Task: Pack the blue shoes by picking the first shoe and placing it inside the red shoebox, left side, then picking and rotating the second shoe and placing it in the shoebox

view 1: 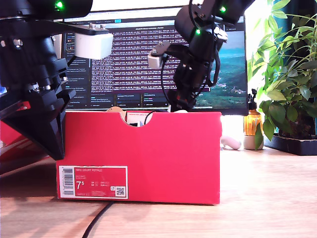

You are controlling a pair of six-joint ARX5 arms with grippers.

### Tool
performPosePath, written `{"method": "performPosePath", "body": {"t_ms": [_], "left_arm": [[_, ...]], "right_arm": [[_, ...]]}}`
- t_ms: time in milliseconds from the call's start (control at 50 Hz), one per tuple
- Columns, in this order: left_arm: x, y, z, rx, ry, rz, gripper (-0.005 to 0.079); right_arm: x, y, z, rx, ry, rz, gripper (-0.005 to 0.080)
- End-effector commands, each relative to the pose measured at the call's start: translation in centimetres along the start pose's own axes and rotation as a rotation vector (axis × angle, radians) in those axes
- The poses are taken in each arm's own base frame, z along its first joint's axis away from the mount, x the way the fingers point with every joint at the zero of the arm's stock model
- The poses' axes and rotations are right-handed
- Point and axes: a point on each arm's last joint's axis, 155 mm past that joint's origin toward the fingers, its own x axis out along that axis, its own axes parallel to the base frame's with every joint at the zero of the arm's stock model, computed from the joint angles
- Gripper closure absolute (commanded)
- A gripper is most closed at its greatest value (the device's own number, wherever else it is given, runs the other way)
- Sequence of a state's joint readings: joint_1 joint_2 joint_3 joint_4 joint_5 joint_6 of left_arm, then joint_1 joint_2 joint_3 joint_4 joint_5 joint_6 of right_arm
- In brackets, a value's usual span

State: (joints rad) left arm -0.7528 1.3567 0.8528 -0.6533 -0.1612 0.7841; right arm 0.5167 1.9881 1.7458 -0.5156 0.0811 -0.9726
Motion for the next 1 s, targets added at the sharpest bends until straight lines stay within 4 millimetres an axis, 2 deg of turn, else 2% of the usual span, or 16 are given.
{"method": "performPosePath", "body": {"t_ms": [0, 120, 220, 260, 400, 480, 540, 560, 580, 600, 620, 680, 860, 980], "left_arm": [[0.2, -0.3, 0.1, -0.007, -0.004, -0.011, 0.0761], [0.2, -0.5, 0.3, -0.006, -0.017, -0.023, 0.0761], [0.2, -0.5, 0.4, -0.007, -0.019, -0.023, 0.0761], [0.2, -0.6, 0.5, -0.007, -0.025, -0.029, 0.0761], [0.1, -1.2, 1.1, -0.028, -0.056, -0.062, 0.0761], [0.1, -1.7, 1.5, -0.054, -0.079, -0.088, 0.0761], [0.0, -1.9, 1.7, -0.082, -0.086, -0.103, 0.0761], [0.0, -2.0, 1.6, -0.085, -0.085, -0.106, 0.0761], [0.0, -2.1, 1.6, -0.095, -0.083, -0.109, 0.0761], [0.0, -2.1, 1.5, -0.099, -0.079, -0.112, 0.0761], [0.0, -2.2, 1.4, -0.098, -0.076, -0.115, 0.0761], [0.0, -2.8, 0.9, -0.129, -0.05, -0.136, 0.0761], [-0.4, -4.0, -1.8, -0.24, 0.083, -0.153, 0.0761], [-1.7, -4.0, -1.5, -0.272, 0.077, -0.11, 0.0761]], "right_arm": [[-1.5, -1.3, 1.6, -0.001, -0.028, -0.033, 0.0319], [-2.6, -0.2, 1.0, 0.048, 0.009, 0.037, 0.0319], [-3.1, 3.2, -1.1, 0.086, 0.095, 0.176, 0.0319], [-3.3, 3.9, -1.6, 0.093, 0.121, 0.201, 0.032], [-4.1, 6.0, -2.5, 0.323, 0.211, 0.252, 0.0333], [-4.3, 6.4, -2.8, 0.457, 0.243, 0.251, 0.043], [-4.7, 6.9, -2.8, 0.499, 0.256, 0.27, 0.0604], [-4.9, 7.1, -2.8, 0.505, 0.257, 0.277, 0.0688], [-5.0, 7.1, -2.7, 0.516, 0.255, 0.282, 0.0758], [-5.1, 7.2, -2.7, 0.525, 0.254, 0.284, 0.077], [-5.3, 7.1, -2.5, 0.526, 0.249, 0.285, 0.0749], [-5.6, 6.7, -2.3, 0.577, 0.242, 0.269, 0.0765], [-6.8, 4.0, -1.2, 0.698, 0.159, 0.205, 0.0765], [-8.0, 2.6, -0.4, 0.768, 0.089, 0.202, 0.0765]]}}
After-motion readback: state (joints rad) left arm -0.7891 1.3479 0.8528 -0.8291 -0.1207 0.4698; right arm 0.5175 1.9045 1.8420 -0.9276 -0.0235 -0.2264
